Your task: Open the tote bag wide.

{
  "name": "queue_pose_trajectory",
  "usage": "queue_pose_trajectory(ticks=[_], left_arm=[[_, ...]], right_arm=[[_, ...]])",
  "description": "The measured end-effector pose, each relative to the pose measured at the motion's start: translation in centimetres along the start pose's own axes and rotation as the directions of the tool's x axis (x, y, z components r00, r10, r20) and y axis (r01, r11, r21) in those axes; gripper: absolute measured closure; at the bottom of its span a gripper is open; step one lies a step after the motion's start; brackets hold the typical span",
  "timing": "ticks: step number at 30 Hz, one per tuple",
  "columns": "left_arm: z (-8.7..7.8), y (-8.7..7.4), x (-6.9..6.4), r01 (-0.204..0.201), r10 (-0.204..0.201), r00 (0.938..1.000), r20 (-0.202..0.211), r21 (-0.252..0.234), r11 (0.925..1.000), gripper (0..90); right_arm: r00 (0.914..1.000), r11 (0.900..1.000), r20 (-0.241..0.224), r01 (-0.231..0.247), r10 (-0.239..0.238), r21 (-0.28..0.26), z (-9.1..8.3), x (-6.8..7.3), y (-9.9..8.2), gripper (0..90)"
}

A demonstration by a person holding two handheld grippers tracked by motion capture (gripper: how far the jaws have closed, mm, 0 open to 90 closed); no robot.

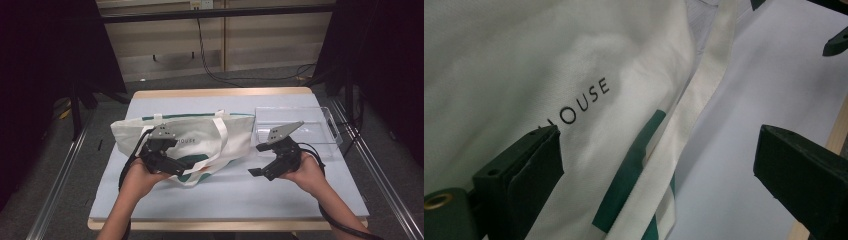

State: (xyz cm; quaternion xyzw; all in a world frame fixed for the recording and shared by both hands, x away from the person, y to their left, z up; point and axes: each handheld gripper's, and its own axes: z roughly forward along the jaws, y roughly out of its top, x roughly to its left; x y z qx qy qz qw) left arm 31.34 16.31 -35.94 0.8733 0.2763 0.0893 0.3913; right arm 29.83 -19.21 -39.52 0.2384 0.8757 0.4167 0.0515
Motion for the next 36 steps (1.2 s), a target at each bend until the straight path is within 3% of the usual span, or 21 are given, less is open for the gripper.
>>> queue_pose_trajectory(ticks=[9, 15, 19, 27, 36], left_arm=[[-0.2, 0.9, 0.5, -0.004, 0.004, 0.9998, -0.018, -0.011, 0.9999, 5.7], [-0.1, 1.5, 0.8, -0.001, 0.001, 1.0, 0.001, -0.011, 0.9999, 5.8], [-0.3, 2.1, 0.9, -0.001, 0.001, 1.0, -0.008, -0.007, 1.0, 5.9], [-0.6, 3.0, 1.0, -0.04, 0.04, 0.9991, -0.012, 0.02, 0.999, 6.2], [-0.5, 3.6, 1.4, -0.025, 0.025, 0.9996, -0.016, 0.006, 0.9997, 6.2]], right_arm=[[0.9996, 0.9999, -0.026, 0.01, -0.01, 0.0, 1.4, 0.3, 1.4, 13.2], [0.9989, 0.9999, -0.047, 0.006, -0.006, -0.013, 2.0, 0.3, 2.4, 14.2], [0.9989, 0.9998, -0.047, 0.005, -0.006, -0.018, 2.5, 0.3, 3.0, 14.8], [0.9985, 0.9999, -0.054, 0.007, -0.008, -0.011, 3.6, 0.3, 3.8, 18.3], [0.9972, 0.9993, -0.073, -0.016, 0.014, -0.033, 4.4, -0.1, 4.6, 24.8]])
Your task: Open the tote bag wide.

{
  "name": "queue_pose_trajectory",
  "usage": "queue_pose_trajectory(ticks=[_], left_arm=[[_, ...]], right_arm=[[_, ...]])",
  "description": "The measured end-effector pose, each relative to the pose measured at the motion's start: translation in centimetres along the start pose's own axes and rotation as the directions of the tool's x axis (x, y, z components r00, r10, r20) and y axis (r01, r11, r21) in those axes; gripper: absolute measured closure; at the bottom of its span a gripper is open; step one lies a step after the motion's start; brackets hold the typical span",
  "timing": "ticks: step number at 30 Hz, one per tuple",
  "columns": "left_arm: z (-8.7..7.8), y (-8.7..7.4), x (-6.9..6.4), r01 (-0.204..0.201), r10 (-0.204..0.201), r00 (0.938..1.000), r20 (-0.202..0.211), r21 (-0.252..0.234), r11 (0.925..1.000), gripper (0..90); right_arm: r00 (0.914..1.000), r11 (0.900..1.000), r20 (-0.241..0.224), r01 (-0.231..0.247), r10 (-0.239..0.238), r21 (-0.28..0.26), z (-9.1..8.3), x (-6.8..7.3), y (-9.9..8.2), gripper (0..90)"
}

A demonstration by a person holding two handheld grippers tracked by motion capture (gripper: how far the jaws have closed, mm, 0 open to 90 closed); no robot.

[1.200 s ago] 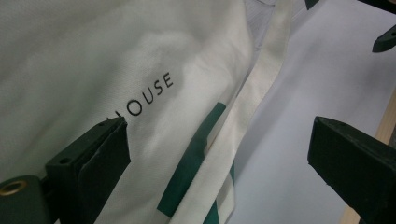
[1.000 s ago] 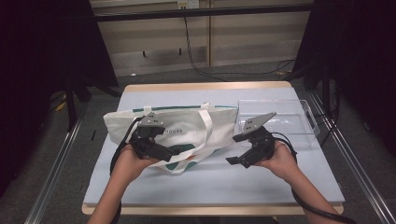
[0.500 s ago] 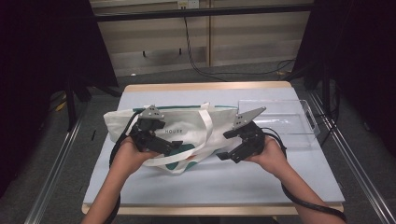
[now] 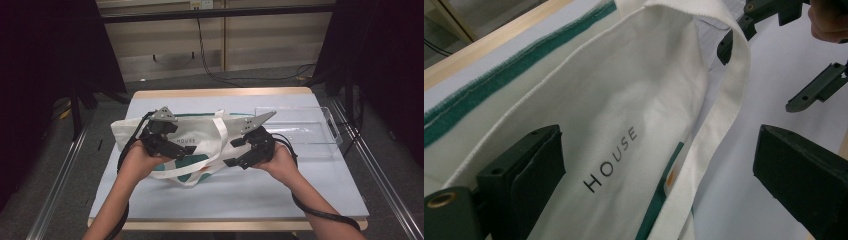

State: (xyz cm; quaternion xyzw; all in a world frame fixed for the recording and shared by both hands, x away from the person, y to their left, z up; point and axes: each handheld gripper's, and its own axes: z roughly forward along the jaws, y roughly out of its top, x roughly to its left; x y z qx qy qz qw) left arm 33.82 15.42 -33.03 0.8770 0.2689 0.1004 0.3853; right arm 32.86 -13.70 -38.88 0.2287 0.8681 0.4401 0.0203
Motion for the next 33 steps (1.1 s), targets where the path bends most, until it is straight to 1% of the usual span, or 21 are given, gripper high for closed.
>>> queue_pose_trajectory(ticks=[2, 3, 6, 7, 9, 10, 12, 13, 14, 15, 16, 17, 18, 19, 20, 22, 26, 29, 30, 31, 33], left_arm=[[0.0, 0.0, 0.0, -0.001, 0.001, 1.0, 0.002, 0.003, 1.0, 6.2], [-0.1, 0.2, 0.0, -0.017, 0.017, 0.9998, 0.002, 0.01, 0.9998, 6.2], [-0.1, 0.5, -0.2, -0.007, 0.007, 1.0, 0.0, -0.003, 1.0, 6.3], [-0.2, 0.6, -0.1, -0.02, 0.02, 0.9998, 0.0, 0.005, 0.9998, 6.3], [-0.2, 0.8, -0.1, -0.027, 0.027, 0.9996, 0.002, 0.011, 0.9996, 6.2], [-0.2, 0.8, -0.1, -0.027, 0.027, 0.9996, 0.002, 0.011, 0.9996, 6.3], [-0.2, 1.0, -0.3, -0.021, 0.021, 0.9998, 0.007, -0.003, 0.9998, 6.5], [-0.3, 1.1, -0.2, -0.034, 0.034, 0.9994, 0.007, 0.004, 0.9994, 6.7], [-0.3, 1.1, -0.2, -0.034, 0.034, 0.9994, 0.007, 0.004, 0.9994, 6.8], [-0.2, 1.2, 0.0, -0.023, 0.023, 0.9997, 0.009, 0.002, 0.9997, 6.9], [-0.3, 1.2, 0.1, -0.03, 0.03, 0.9995, 0.006, 0.008, 0.9995, 6.9], [-0.3, 1.2, 0.1, -0.03, 0.03, 0.9995, 0.006, 0.008, 0.9995, 6.9], [-0.3, 1.3, 0.2, -0.025, 0.025, 0.9997, 0.001, 0.017, 0.9995, 7.3], [-0.3, 1.3, 0.2, -0.025, 0.025, 0.9997, 0.001, 0.017, 0.9995, 7.5], [-0.3, 1.5, 0.2, -0.03, 0.031, 0.9995, -0.002, 0.033, 0.999, 7.6], [-0.4, 1.7, 0.3, -0.043, 0.043, 0.9991, 0.001, 0.045, 0.9981, 7.6], [-0.6, 2.1, 0.7, -0.047, 0.047, 0.9989, -0.002, 0.042, 0.998, 7.7], [-0.7, 2.3, 0.9, -0.032, 0.032, 0.9995, -0.001, 0.037, 0.9988, 7.9], [-0.8, 2.4, 1.0, -0.033, 0.034, 0.9994, -0.007, 0.039, 0.9987, 8.3], [-0.9, 2.6, 1.3, -0.021, 0.021, 0.9998, -0.007, 0.027, 0.9994, 8.7], [-0.9, 2.6, 1.7, -0.002, 0.002, 1.0, -0.002, 0.013, 0.9999, 9.2]], right_arm=[[1.0, 1.0, -0.001, -0.004, 0.004, 0.0, 0.1, 0.0, 0.1, 25.1], [1.0, 1.0, -0.008, 0.001, -0.001, 0.004, 0.5, 0.0, 0.2, 26.9], [0.9999, 1.0, -0.017, 0.004, -0.004, 0.004, 0.8, 0.0, 0.4, 32.0], [0.9998, 1.0, -0.02, 0.003, -0.003, 0.004, 0.9, -0.1, 0.5, 32.6], [0.9992, 1.0, -0.039, 0.005, -0.005, -0.005, 1.1, -0.2, 0.7, 38.5], [0.9992, 1.0, -0.039, 0.005, -0.005, -0.005, 1.1, -0.2, 0.7, 38.5], [0.9986, 1.0, -0.053, 0.002, -0.003, -0.007, 1.4, -0.3, 0.9, 44.7], [0.9982, 1.0, -0.06, -0.001, 0.001, -0.006, 1.4, -0.3, 0.9, 47.9], [0.9982, 1.0, -0.06, -0.001, 0.001, -0.006, 1.4, -0.3, 0.9, 47.9], [0.9977, 0.9999, -0.068, -0.002, 0.002, -0.012, 1.5, -0.3, 1.1, 51.6], [0.9974, 0.9999, -0.072, 0.003, -0.004, -0.013, 1.6, -0.2, 1.1, 52.3], [0.9974, 0.9999, -0.072, 0.003, -0.004, -0.013, 1.6, -0.2, 1.1, 52.3], [0.9982, 0.9998, -0.055, 0.021, -0.021, -0.002, 1.8, -0.1, 1.2, 55.9], [0.9978, 0.9998, -0.063, 0.019, -0.019, -0.004, 1.8, -0.2, 1.2, 57.9], [0.9972, 0.9998, -0.073, 0.016, -0.017, -0.007, 1.9, -0.2, 1.2, 59.8], [0.9966, 0.9998, -0.08, 0.015, -0.016, -0.009, 1.9, -0.3, 1.2, 63.8], [0.9949, 0.9998, -0.099, 0.015, -0.016, -0.009, 2.0, -0.3, 1.1, 67.4], [0.9945, 0.9997, -0.102, 0.023, -0.023, -0.002, 2.1, -0.2, 1.1, 70.4], [0.9939, 0.9996, -0.107, 0.03, -0.029, 0.001, 2.1, -0.2, 1.1, 81.6], [0.9932, 0.999, -0.108, 0.044, -0.045, -0.007, 2.0, -0.1, 1.0, 81.6], [0.9928, 0.9993, -0.114, 0.038, -0.038, -0.003, 2.0, -0.1, 1.0, 82.4]])
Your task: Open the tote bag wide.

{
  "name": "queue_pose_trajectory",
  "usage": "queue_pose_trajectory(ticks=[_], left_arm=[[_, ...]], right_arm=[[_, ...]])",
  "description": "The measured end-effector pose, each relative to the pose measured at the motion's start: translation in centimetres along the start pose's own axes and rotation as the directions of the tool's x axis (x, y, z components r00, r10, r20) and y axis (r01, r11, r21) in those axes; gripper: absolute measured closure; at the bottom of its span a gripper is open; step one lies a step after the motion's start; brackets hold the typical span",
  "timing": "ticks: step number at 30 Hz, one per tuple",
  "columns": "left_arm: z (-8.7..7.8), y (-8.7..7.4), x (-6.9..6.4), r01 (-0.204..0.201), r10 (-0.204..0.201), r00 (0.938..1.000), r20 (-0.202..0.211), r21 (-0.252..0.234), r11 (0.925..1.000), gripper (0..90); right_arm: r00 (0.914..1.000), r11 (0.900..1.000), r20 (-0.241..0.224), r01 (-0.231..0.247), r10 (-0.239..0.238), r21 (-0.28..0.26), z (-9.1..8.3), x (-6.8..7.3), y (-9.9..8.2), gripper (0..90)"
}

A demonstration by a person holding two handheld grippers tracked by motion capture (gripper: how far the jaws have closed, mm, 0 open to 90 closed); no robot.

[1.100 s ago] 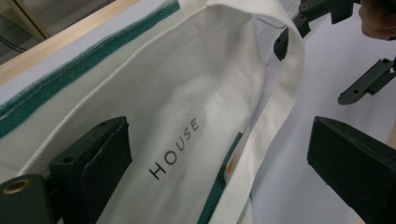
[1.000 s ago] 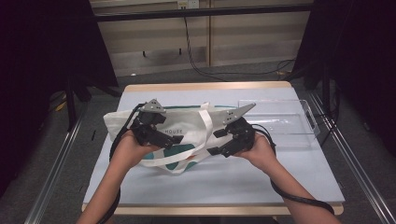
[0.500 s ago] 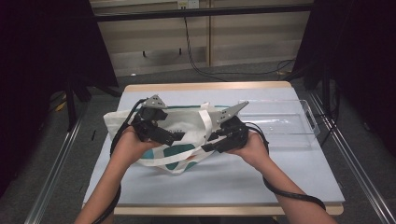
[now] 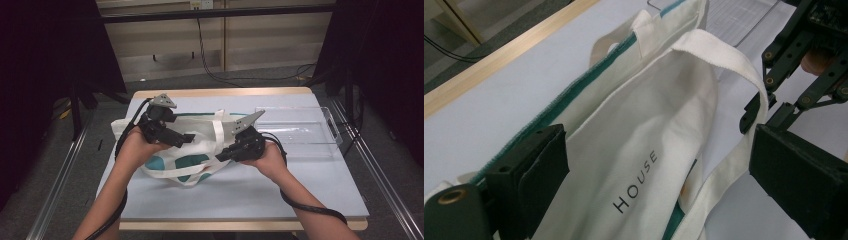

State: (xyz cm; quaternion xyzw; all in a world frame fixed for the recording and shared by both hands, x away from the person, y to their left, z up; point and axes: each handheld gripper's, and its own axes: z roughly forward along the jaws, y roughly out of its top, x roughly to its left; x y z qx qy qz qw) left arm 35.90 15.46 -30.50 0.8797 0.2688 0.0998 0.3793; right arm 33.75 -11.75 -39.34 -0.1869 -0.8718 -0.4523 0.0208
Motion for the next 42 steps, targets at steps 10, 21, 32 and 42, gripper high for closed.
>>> queue_pose_trajectory(ticks=[10, 21, 32, 42], left_arm=[[-0.7, 0.8, 1.4, -0.008, 0.009, 0.9995, -0.029, 0.03, 0.9995, 10.5], [-1.2, 1.3, 3.4, 0.044, -0.043, 0.9986, -0.031, 0.029, 0.9986, 18.7], [-1.0, 1.4, 4.3, 0.067, -0.066, 0.9975, -0.024, 0.032, 0.9972, 32.4], [-1.2, 1.6, 4.8, 0.081, -0.081, 0.9964, -0.026, 0.027, 0.9963, 54.8]], right_arm=[[0.9992, 0.9982, -0.017, 0.037, -0.036, 0.046, 0.3, 0.3, -0.3, 87.0], [0.9985, 0.9966, -0.029, 0.049, -0.047, 0.067, 0.4, 0.5, -0.3, 87.0], [0.998, 0.9963, -0.032, 0.056, -0.054, 0.066, 0.3, 0.6, -0.4, 86.9], [0.9978, 0.9956, -0.035, 0.059, -0.056, 0.073, 0.2, 0.6, -0.7, 86.9]])
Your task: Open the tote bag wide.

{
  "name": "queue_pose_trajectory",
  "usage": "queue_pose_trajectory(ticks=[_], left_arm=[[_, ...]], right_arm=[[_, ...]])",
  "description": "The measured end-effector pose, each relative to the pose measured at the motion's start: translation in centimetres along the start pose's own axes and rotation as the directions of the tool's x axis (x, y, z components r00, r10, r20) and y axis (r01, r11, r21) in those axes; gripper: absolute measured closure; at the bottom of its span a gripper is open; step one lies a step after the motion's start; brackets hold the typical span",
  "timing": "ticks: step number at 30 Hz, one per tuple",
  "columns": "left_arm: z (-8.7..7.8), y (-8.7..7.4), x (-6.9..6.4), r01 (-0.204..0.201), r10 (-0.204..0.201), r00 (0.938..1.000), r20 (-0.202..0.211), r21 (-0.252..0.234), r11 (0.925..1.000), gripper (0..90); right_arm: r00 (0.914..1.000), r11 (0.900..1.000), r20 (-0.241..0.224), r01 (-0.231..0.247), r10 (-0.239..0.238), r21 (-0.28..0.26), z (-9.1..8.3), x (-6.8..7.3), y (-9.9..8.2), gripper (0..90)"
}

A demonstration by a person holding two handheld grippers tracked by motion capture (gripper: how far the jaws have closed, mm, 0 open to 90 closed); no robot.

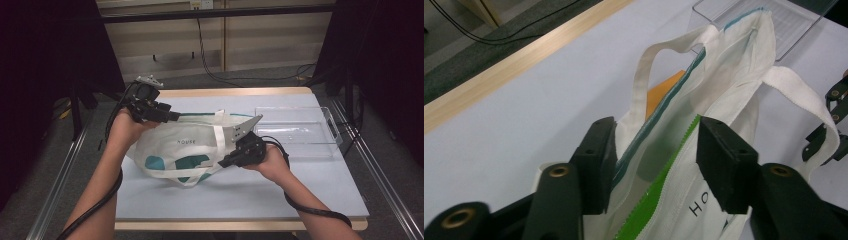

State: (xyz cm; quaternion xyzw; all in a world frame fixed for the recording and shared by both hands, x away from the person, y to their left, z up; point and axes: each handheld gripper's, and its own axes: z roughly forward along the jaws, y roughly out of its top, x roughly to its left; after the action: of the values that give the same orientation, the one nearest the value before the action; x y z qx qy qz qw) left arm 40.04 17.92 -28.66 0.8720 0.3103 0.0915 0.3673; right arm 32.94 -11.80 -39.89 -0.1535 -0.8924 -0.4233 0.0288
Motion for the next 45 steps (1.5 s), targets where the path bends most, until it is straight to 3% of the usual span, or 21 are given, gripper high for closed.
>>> queue_pose_trajectory(ticks=[12, 17, 18, 19, 22, 23, 25, 26, 28, 32, 33, 34, 38, 41, 44, 45], left_arm=[[0.4, -0.2, 0.6, 0.001, -0.001, 1.0, 0.004, 0.033, 0.9995, 69.4], [0.4, -0.3, 0.7, -0.01, 0.01, 0.9999, 0.004, 0.059, 0.9982, 74.8], [0.3, -0.4, 0.9, -0.034, 0.034, 0.9994, 0.009, 0.077, 0.9965, 78.7], [0.4, -0.4, 0.8, -0.019, 0.018, 0.9997, 0.014, 0.064, 0.9977, 80.5], [0.4, -0.5, 0.8, -0.023, 0.022, 0.9997, 0.011, 0.065, 0.9976, 83.1], [0.4, -0.4, 0.9, -0.048, 0.047, 0.9988, 0.008, 0.08, 0.9957, 87.0], [0.4, -0.4, 0.8, -0.049, 0.049, 0.9988, -0.001, 0.08, 0.9956, 88.0], [0.5, -0.4, 0.7, -0.031, 0.031, 0.9995, -0.005, 0.063, 0.9975, 88.2], [0.4, -0.3, 0.9, -0.04, 0.041, 0.999, -0.015, 0.06, 0.9973, 88.6], [0.4, -0.1, 1.1, -0.001, 0.002, 0.9994, -0.035, 0.049, 0.9988, 88.7], [0.3, -0.1, 1.3, -0.012, 0.014, 0.9992, -0.038, 0.057, 0.9983, 88.7], [0.4, -0.1, 1.4, 0.018, -0.016, 0.9989, -0.044, 0.038, 0.9991, 88.4], [0.4, 0.2, 1.6, 0.029, -0.028, 0.9985, -0.046, 0.034, 0.999, 89.0], [0.3, 0.6, 1.6, 0.023, -0.02, 0.9972, -0.072, 0.043, 0.9988, 89.5], [0.0, 1.1, 2.1, 0.031, -0.028, 0.9958, -0.087, 0.027, 0.9992, 90.0], [-0.1, 1.2, 2.2, 0.051, -0.05, 0.9957, -0.078, 0.012, 0.9986, 90.0]], right_arm=[[1.0, 1.0, -0.006, 0.003, -0.003, 0.005, -0.1, 0.2, -0.3, 87.0], [1.0, 1.0, -0.008, 0.0, 0.0, -0.002, -0.1, 0.2, -0.3, 87.0], [1.0, 1.0, -0.006, 0.001, -0.001, -0.003, 0.0, 0.3, -0.3, 87.0], [1.0, 1.0, -0.002, 0.003, -0.003, -0.004, 0.0, 0.3, -0.3, 87.1], [1.0, 1.0, -0.004, 0.005, -0.005, -0.007, 0.0, 0.3, -0.3, 87.1], [1.0, 1.0, -0.003, 0.005, -0.005, -0.004, -0.1, 0.3, -0.3, 87.1], [1.0, 1.0, -0.006, 0.003, -0.003, -0.005, -0.1, 0.3, -0.3, 87.2], [1.0, 1.0, -0.006, 0.003, -0.004, -0.006, -0.1, 0.3, -0.3, 87.3], [0.9999, 1.0, -0.012, -0.001, 0.001, -0.004, 0.0, 0.4, -0.4, 87.5], [0.9997, 1.0, -0.024, -0.007, 0.007, 0.005, 0.1, 0.4, -0.8, 87.7], [0.9996, 0.9999, -0.025, -0.01, 0.01, 0.011, 0.1, 0.4, -0.9, 87.7], [0.9996, 0.9999, -0.026, -0.006, 0.006, 0.016, 0.2, 0.4, -1.1, 87.7], [0.9994, 0.9998, -0.032, -0.011, 0.012, 0.019, 0.4, 0.4, -1.8, 87.7], [0.9993, 0.9996, -0.034, -0.015, 0.016, 0.022, 0.5, 0.5, -2.1, 87.8], [0.9991, 0.9995, -0.037, -0.022, 0.023, 0.024, 0.5, 0.5, -2.5, 87.7], [0.999, 0.9995, -0.038, -0.023, 0.024, 0.02, 0.5, 0.5, -2.7, 87.7]])
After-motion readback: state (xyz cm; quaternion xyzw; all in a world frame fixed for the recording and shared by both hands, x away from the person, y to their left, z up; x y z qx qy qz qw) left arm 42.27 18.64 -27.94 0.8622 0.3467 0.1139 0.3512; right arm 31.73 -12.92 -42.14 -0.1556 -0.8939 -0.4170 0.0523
